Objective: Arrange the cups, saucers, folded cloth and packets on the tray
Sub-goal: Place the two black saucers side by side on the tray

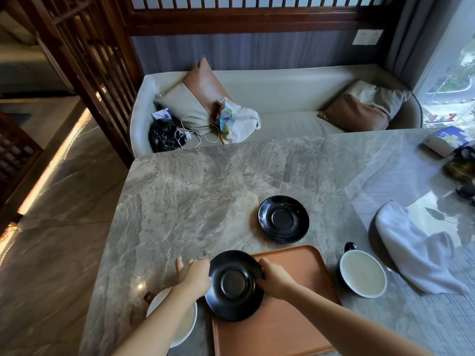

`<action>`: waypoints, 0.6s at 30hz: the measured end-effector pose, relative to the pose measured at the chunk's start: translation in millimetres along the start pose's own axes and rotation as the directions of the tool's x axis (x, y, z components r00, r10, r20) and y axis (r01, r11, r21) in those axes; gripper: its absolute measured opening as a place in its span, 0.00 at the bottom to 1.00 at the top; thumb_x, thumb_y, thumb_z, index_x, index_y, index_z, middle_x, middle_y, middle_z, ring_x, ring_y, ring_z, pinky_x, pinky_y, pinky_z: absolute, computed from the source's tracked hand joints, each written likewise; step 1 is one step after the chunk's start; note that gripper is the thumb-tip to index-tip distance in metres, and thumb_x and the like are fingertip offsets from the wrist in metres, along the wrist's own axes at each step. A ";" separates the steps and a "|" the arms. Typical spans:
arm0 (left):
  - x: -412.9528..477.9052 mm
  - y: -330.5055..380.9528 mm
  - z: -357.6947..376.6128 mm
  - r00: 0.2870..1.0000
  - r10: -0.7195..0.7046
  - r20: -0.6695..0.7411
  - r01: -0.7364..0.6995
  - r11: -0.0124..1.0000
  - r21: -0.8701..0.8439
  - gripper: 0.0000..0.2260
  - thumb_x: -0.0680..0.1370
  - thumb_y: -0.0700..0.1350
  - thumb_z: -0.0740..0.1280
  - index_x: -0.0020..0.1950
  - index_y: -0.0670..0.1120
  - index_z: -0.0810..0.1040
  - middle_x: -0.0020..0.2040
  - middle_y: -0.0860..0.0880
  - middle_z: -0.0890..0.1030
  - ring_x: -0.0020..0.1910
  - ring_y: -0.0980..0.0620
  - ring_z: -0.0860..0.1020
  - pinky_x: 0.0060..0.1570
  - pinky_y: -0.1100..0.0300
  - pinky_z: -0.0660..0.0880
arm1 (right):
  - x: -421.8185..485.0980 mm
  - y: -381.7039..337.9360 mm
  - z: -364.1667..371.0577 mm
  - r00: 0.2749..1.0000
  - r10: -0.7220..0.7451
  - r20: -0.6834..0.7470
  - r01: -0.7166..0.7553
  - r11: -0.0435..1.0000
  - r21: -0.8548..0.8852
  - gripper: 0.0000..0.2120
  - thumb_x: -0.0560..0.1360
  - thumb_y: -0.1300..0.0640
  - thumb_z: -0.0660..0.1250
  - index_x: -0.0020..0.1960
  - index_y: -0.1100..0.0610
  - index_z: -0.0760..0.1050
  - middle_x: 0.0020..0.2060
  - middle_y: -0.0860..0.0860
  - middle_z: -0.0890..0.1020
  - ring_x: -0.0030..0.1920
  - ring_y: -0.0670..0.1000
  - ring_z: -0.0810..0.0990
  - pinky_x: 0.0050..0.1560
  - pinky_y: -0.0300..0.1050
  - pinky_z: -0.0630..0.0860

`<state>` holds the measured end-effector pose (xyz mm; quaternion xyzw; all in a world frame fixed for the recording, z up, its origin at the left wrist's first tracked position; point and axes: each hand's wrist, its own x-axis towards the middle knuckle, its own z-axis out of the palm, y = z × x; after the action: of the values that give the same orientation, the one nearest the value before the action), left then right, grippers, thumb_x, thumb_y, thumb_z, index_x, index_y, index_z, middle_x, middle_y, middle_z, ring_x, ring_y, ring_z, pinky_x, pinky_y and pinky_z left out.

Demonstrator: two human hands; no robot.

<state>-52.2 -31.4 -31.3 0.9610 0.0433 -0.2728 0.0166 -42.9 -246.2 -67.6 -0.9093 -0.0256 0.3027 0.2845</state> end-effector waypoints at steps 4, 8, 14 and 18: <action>-6.4 -0.5 4.4 0.999 0.004 -0.034 -0.005 1.000 -0.012 0.12 0.79 0.46 0.58 0.62 0.49 0.68 0.58 0.50 0.80 0.64 0.49 0.73 0.72 0.46 0.51 | -8.4 -2.6 -0.7 0.999 0.034 -0.021 -0.033 0.998 0.056 0.07 0.71 0.58 0.62 0.44 0.54 0.64 0.50 0.56 0.78 0.47 0.55 0.75 0.42 0.43 0.68; -6.3 1.3 5.0 1.000 -0.001 -0.029 0.000 0.999 -0.035 0.15 0.77 0.40 0.56 0.62 0.50 0.68 0.58 0.50 0.80 0.63 0.49 0.74 0.72 0.46 0.51 | -17.8 -0.3 0.1 0.997 0.078 -0.021 -0.075 0.990 0.121 0.07 0.72 0.60 0.62 0.47 0.53 0.65 0.51 0.57 0.80 0.51 0.57 0.78 0.45 0.44 0.71; -8.1 7.1 9.2 0.996 -0.061 -0.060 0.058 0.996 -0.062 0.16 0.77 0.40 0.57 0.63 0.53 0.68 0.59 0.49 0.80 0.62 0.49 0.75 0.68 0.50 0.57 | -20.6 2.5 0.5 0.995 0.101 -0.002 -0.099 0.977 0.186 0.12 0.73 0.61 0.61 0.56 0.57 0.67 0.51 0.57 0.80 0.50 0.58 0.78 0.48 0.47 0.74; -10.7 11.5 14.0 0.988 -0.120 -0.095 0.109 0.987 -0.117 0.18 0.76 0.40 0.57 0.63 0.55 0.68 0.57 0.49 0.81 0.61 0.48 0.76 0.66 0.52 0.58 | -19.6 2.6 -3.5 0.997 0.072 0.028 -0.076 0.985 0.157 0.13 0.73 0.61 0.62 0.57 0.57 0.67 0.52 0.57 0.80 0.51 0.58 0.78 0.48 0.47 0.73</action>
<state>-67.5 -44.4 -37.5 0.9671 0.1144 -0.2211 0.0520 -57.2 -254.4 -56.1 -0.8807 0.0290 0.3244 0.3441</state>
